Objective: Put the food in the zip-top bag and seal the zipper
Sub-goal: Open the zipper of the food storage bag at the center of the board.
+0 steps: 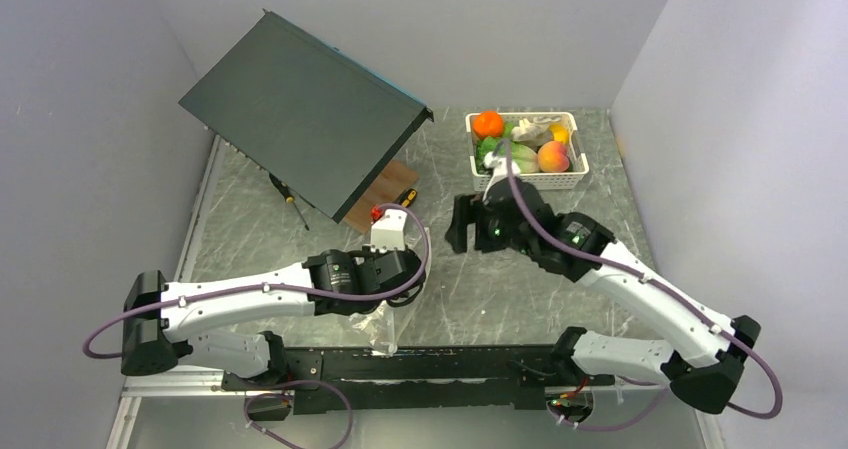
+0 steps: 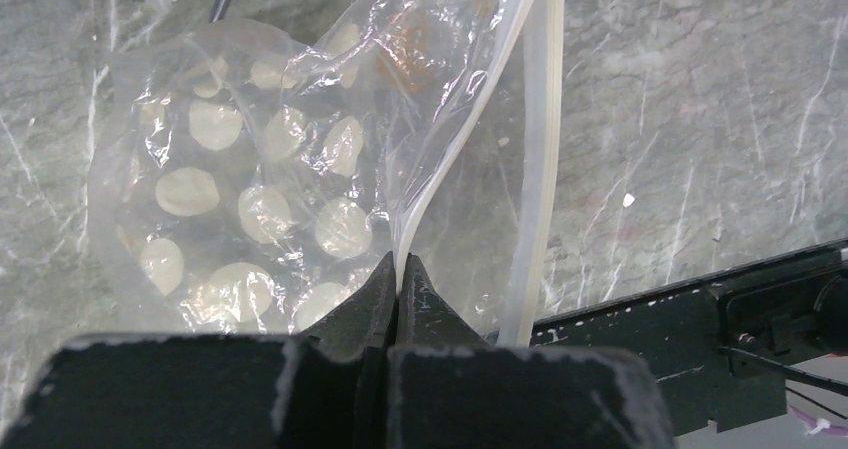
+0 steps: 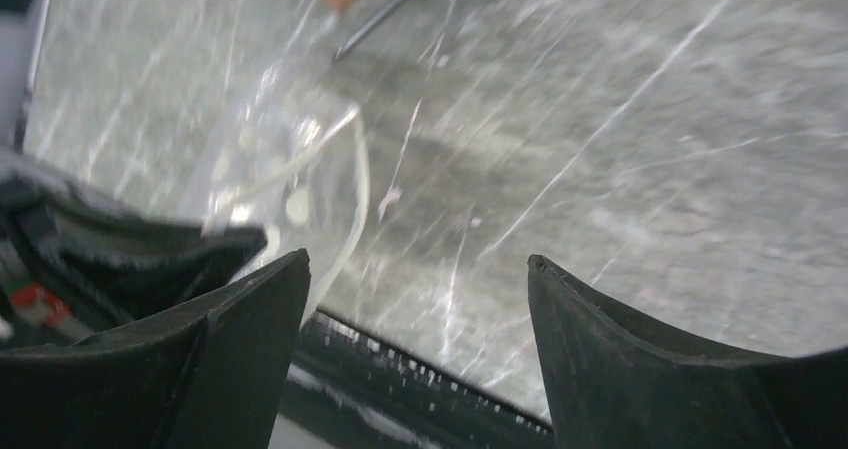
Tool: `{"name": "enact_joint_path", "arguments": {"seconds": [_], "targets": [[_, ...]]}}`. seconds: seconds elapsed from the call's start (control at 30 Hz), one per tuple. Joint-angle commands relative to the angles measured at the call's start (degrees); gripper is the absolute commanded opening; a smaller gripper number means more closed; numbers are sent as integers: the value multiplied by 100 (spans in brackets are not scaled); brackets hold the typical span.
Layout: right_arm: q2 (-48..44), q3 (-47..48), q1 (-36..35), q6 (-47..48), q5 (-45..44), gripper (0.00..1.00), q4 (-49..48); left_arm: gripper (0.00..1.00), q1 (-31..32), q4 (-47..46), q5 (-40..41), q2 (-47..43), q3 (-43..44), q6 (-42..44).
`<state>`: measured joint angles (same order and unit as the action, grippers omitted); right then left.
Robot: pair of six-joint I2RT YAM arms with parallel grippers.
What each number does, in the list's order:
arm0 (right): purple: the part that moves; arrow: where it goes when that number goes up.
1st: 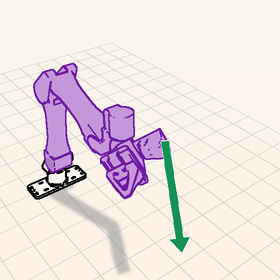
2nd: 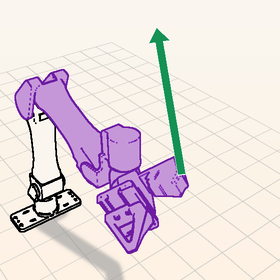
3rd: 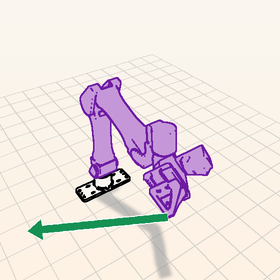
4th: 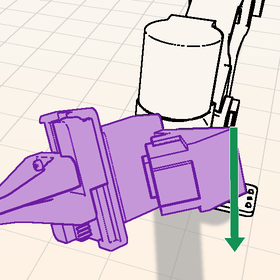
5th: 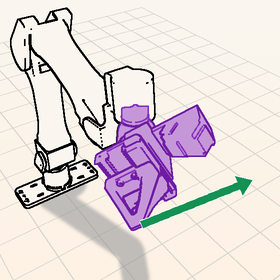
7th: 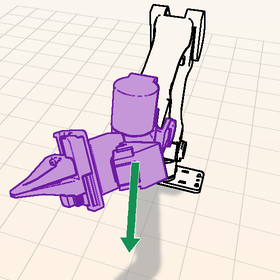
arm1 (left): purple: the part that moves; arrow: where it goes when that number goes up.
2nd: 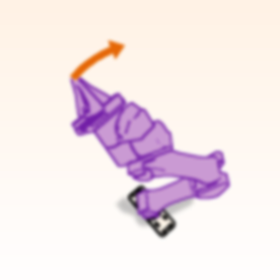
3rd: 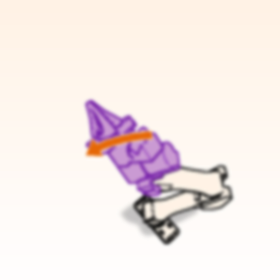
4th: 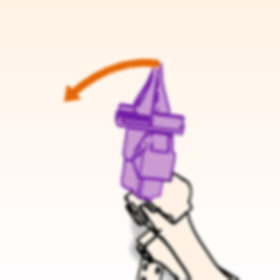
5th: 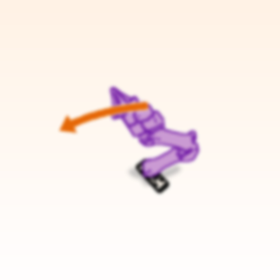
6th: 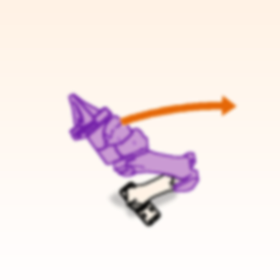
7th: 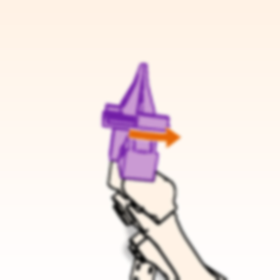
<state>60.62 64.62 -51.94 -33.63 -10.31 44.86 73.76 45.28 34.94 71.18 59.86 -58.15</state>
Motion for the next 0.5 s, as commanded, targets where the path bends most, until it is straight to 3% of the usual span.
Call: {"name": "enact_joint_path", "arguments": {"seconds": [0.0,0.07,0.23,0.47], "targets": [[79,452,870,-29,-738,85,320,0,-119,-345,46,57,76,67],[85,284,1457,41,-797,91,27,0,-145,-369,10,86,101,165],[598,119,3056,477,-672,95,-1104,0,-210,-539,-216,28,27,271],[2291,700,4273,992,-899,99,-2151,0,-239,-928,-540,-28,-42,490]]}}
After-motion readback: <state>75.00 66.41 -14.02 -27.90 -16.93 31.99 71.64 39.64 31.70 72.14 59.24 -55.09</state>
